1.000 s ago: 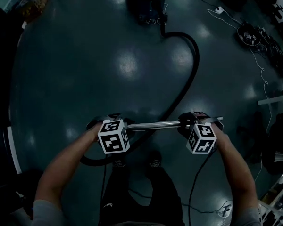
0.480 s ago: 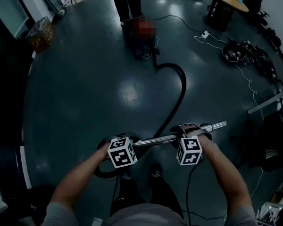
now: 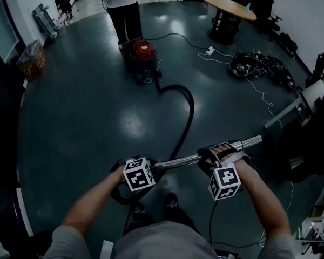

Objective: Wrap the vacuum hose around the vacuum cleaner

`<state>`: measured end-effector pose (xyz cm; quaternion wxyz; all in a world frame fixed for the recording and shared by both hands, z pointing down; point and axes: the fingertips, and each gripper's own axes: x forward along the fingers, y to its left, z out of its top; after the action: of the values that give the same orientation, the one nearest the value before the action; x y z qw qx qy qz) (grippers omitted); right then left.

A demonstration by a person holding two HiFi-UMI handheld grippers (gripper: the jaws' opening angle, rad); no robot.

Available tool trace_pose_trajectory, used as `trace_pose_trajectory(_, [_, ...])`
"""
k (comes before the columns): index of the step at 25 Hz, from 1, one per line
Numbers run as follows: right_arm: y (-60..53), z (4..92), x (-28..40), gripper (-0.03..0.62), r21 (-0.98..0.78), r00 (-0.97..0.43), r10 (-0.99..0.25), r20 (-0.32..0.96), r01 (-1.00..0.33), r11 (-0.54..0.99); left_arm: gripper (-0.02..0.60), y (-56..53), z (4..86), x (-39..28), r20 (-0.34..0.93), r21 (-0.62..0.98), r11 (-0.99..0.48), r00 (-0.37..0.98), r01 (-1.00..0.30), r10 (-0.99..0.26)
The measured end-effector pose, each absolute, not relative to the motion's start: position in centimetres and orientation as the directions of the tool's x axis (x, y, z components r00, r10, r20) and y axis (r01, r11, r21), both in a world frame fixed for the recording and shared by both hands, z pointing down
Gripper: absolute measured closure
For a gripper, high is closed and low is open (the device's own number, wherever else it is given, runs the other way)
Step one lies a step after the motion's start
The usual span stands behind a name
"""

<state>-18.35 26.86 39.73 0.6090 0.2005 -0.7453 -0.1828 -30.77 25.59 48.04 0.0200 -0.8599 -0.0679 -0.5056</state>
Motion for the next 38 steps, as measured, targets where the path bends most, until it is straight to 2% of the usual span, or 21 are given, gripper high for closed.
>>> trace_pose_trajectory(4, [28.5,37.1,-17.9,0.418,0.506,-0.216,-0.559,0.801,-0.255,0.824,0.41,25.8,47.6,-30.3,0.862,0.026,-0.99,0.499,0.135,0.091])
trace_pose_trajectory(8, [29.8,36.0,-19.0,0.418,0.44,-0.305,-0.65,0.696,-0.534,0.722,0.41,25.4,46.9,-28.1,0.846,0.001,-0.992,0.528,0.13,0.07])
trace_pose_trajectory(12, [31.0,36.8,-21.6,0.418,0.16,-0.426,-0.693,0.582,-0.775,0.611,0.41,25.4,44.7,-25.9,0.821,0.016,-0.993,0.566,0.116,0.079])
trace_pose_trajectory(15, [30.7,37.6,-22.0,0.418,-0.132,-0.488,-0.717,0.497,-0.86,0.494,0.41,25.2,43.1,-24.9,0.804,0.007,-0.997,0.592,0.082,0.055])
trace_pose_trajectory(18, [29.7,37.2,-20.9,0.418,-0.363,-0.515,-0.761,0.395,-0.848,0.386,0.41,25.2,41.9,-24.3,0.79,0.002,-0.999,0.612,0.048,0.032])
trace_pose_trajectory(22, [27.4,36.3,-19.8,0.335,-0.613,-0.496,-0.832,0.249,-0.746,0.261,0.41,25.3,40.9,-24.1,0.766,-0.012,-1.0,0.643,0.018,0.002])
trace_pose_trajectory(29, [23.4,37.4,-21.4,0.319,-0.848,-0.398,-0.911,0.103,-0.514,0.129,0.41,26.9,42.0,-25.4,0.771,0.024,-0.999,0.636,-0.031,-0.001])
trace_pose_trajectory(32, [22.0,38.0,-22.2,0.321,-0.879,-0.339,-0.938,0.065,-0.464,0.107,0.409,27.6,42.3,-25.6,0.767,0.039,-0.998,0.642,-0.046,0.0])
trace_pose_trajectory(33, [21.7,37.9,-22.4,0.329,-0.881,-0.326,-0.944,0.059,-0.461,0.105,0.408,27.9,42.2,-25.6,0.765,0.041,-0.998,0.644,-0.05,-0.001])
trace_pose_trajectory(34, [21.6,37.9,-22.4,0.429,-0.885,-0.313,-0.948,0.057,-0.455,0.097,0.408,28.1,42.1,-25.5,0.764,0.039,-0.998,0.645,-0.054,-0.005])
trace_pose_trajectory(35, [21.5,37.8,-22.3,0.469,-0.891,-0.306,-0.95,0.055,-0.444,0.092,0.408,28.3,42.1,-25.4,0.763,0.034,-0.998,0.647,-0.059,-0.012])
trace_pose_trajectory(38, [21.7,37.9,-22.1,0.495,-0.897,-0.333,-0.941,0.052,-0.43,0.102,0.408,28.6,42.4,-24.9,0.753,0.021,-0.997,0.657,-0.078,-0.035])
